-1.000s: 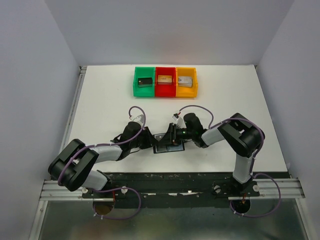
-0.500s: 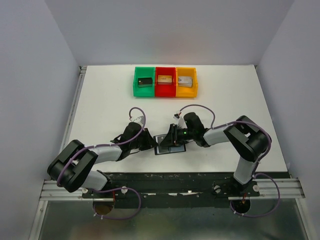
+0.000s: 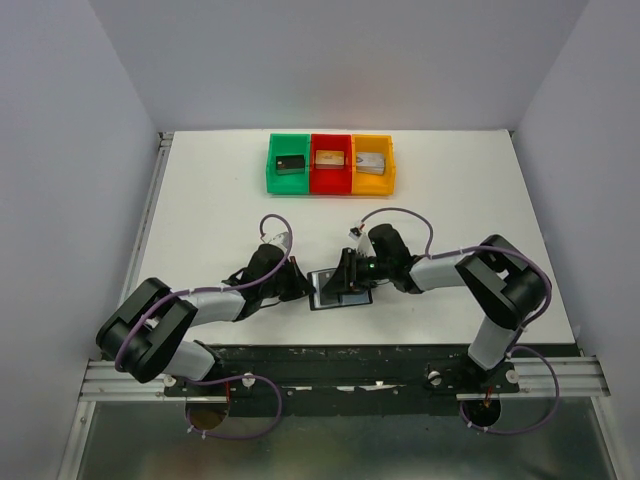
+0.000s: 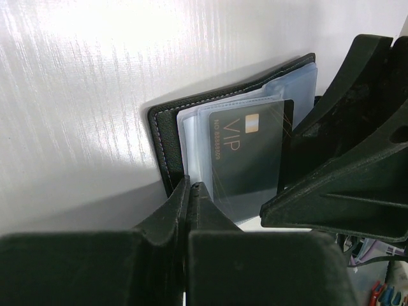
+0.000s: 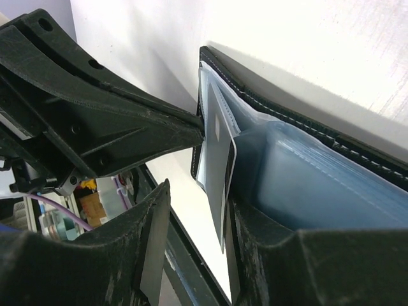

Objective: Take the credit cards out of the card holder
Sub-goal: Remove the credit card from the card holder.

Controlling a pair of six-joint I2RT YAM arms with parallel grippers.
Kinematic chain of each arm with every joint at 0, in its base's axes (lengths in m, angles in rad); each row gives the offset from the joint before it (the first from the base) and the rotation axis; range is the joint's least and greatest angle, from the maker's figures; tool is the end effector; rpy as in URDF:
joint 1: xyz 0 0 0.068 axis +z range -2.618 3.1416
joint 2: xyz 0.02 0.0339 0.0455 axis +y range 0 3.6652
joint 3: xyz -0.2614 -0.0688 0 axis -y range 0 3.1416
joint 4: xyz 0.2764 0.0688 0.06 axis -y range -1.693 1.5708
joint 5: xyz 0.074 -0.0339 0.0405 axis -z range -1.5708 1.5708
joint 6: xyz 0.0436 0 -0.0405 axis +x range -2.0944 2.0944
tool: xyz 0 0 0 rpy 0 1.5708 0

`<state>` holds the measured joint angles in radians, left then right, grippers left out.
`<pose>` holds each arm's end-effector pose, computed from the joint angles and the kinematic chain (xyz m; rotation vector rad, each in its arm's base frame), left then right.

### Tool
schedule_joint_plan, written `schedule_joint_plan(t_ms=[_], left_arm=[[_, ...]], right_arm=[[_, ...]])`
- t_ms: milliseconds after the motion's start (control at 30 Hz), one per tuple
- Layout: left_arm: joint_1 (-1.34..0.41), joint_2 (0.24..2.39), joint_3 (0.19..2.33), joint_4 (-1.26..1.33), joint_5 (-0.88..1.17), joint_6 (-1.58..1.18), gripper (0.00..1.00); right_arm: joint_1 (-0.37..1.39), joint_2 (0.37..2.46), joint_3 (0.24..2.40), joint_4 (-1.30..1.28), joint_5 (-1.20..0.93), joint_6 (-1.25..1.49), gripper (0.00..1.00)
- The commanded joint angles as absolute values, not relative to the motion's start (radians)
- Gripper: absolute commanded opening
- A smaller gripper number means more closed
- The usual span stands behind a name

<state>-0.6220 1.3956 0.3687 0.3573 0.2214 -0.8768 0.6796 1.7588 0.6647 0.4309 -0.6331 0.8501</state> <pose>0.2059 -0.1594 0.0931 -0.1796 2.4339 -1.0015 0.2444 0.2306 0.0850 -0.1862 2.5399 1.4437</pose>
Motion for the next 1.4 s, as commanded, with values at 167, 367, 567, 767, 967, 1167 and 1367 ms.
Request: schedule_joint_plan(t_ms=[167,367,567,767,967,1167,1367], left_arm=[[-0.629,1.443,0.359,0.229,0.183,-0.862,0.00],[-0.629,1.453,0.364,0.218,0.178,-0.854,0.00],[-0.626,1.451,0.351,0.230,0.176,-0.857,0.00],[-0.627,1.439,0.347,0.221,0.167,-0.854,0.00],[-0.626,1.437,0.344,0.218,0.161,-0.853,0.00],[-0.627,1.437,0.344,0.215,0.155,-0.851,0.00],[-0.627,1.436,0.336,0.218,0.153,-0.854,0.00]], right_arm=[[0.686,1.709,0.667,0.380,-0.609,0.818,0.45],[0.684,1.686,0.664,0.348,-0.597,0.796,0.44],[0.683,1.669,0.652,0.339,-0.588,0.788,0.43],[0.677,1.652,0.637,0.334,-0.578,0.781,0.41],[0.672,1.640,0.626,0.333,-0.575,0.779,0.40],[0.660,1.618,0.611,0.322,-0.568,0.772,0.38],[0.655,1.614,0.606,0.321,-0.566,0.772,0.35]])
